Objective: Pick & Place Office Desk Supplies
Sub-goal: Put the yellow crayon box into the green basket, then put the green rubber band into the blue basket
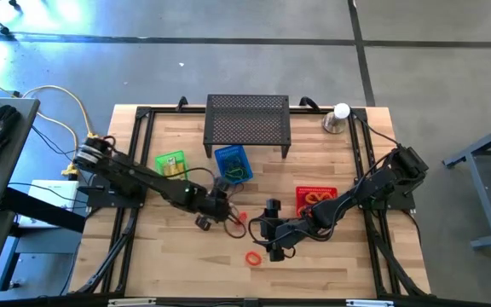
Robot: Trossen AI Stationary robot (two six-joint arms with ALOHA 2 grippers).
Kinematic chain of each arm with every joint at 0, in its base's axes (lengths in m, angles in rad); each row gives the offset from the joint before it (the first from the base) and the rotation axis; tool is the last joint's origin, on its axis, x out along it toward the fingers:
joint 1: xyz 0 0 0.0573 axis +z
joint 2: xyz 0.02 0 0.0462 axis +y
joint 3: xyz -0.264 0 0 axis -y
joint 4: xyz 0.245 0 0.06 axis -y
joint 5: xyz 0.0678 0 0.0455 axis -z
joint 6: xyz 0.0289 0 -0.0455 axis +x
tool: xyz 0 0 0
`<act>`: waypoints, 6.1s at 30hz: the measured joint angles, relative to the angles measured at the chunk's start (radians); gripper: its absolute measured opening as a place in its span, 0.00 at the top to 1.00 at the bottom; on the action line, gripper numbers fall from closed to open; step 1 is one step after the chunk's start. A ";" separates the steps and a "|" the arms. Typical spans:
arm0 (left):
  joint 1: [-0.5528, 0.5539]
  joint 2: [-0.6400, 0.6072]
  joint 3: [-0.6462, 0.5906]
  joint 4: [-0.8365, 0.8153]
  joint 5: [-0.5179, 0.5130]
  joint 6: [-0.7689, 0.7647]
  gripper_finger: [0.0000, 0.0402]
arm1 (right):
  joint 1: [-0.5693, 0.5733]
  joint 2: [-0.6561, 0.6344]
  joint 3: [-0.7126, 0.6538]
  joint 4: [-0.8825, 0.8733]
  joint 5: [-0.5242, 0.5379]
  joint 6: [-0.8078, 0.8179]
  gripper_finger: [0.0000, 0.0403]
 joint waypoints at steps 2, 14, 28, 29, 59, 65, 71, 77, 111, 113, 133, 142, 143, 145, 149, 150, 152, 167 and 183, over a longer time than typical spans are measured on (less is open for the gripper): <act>-0.025 -0.040 0.000 -0.045 -0.023 -0.047 0.68 | 0.000 0.000 0.000 -0.003 0.000 0.000 0.28; -0.134 -0.284 0.000 -0.555 -0.039 -0.574 0.68 | 0.000 0.000 0.000 -0.007 0.000 0.018 0.28; 0.087 -0.390 0.001 -0.981 -0.248 -1.725 0.68 | -0.009 0.000 0.000 -0.001 -0.003 0.024 0.28; 0.106 -0.389 0.001 -0.995 -0.241 -1.748 0.68 | -0.009 0.000 0.000 -0.001 -0.004 0.024 0.28; 0.314 -0.283 -0.086 -0.878 -0.150 -1.658 0.63 | -0.008 0.000 0.000 -0.010 -0.007 0.027 0.28; 0.313 -0.283 -0.086 -0.879 -0.156 -1.636 0.52 | -0.008 0.000 0.000 -0.009 -0.008 0.027 0.28; 0.312 -0.291 -0.073 -0.884 -0.188 -1.566 0.48 | -0.008 0.000 0.000 -0.009 -0.008 0.027 0.28; 0.238 -0.336 -0.006 -0.861 -0.190 -1.453 0.48 | -0.008 0.000 0.000 -0.009 -0.007 0.025 0.28; 0.133 0.015 -0.006 -0.223 0.162 -1.135 0.48 | -0.007 0.000 0.000 -0.011 -0.007 0.024 0.28; 0.152 0.024 -0.006 -0.223 0.162 -1.180 0.48 | -0.006 0.000 0.000 -0.019 -0.007 0.024 0.28; 0.153 0.096 -0.004 -0.171 0.142 -1.211 0.48 | -0.006 0.000 0.000 -0.028 -0.007 0.044 0.28; 0.152 0.099 -0.004 -0.176 0.142 -1.215 0.48 | -0.006 0.000 0.000 -0.033 -0.007 0.045 0.28; 0.152 0.099 -0.004 -0.177 0.142 -1.200 0.48 | -0.006 0.000 0.000 -0.033 -0.007 0.045 0.28; 0.152 0.100 -0.004 -0.180 0.142 -1.197 0.48 | -0.006 0.000 0.000 -0.033 -0.007 0.045 0.28; 0.152 0.100 -0.004 -0.184 0.153 -1.299 0.51 | -0.006 0.000 0.000 -0.033 -0.007 0.045 0.28; 0.153 0.101 -0.004 -0.186 0.161 -1.330 0.54 | -0.006 0.000 0.000 -0.032 -0.007 0.045 0.28; 0.157 0.101 -0.004 -0.190 0.171 -1.352 0.59 | -0.006 0.000 0.000 -0.032 -0.007 0.045 0.28; 0.154 0.101 -0.006 -0.199 0.167 -1.283 0.99 | -0.006 0.000 0.000 -0.032 -0.007 0.045 0.28; 0.037 -0.090 0.005 -0.087 0.192 -1.206 1.00 | -0.007 0.000 0.000 -0.034 -0.007 0.043 0.28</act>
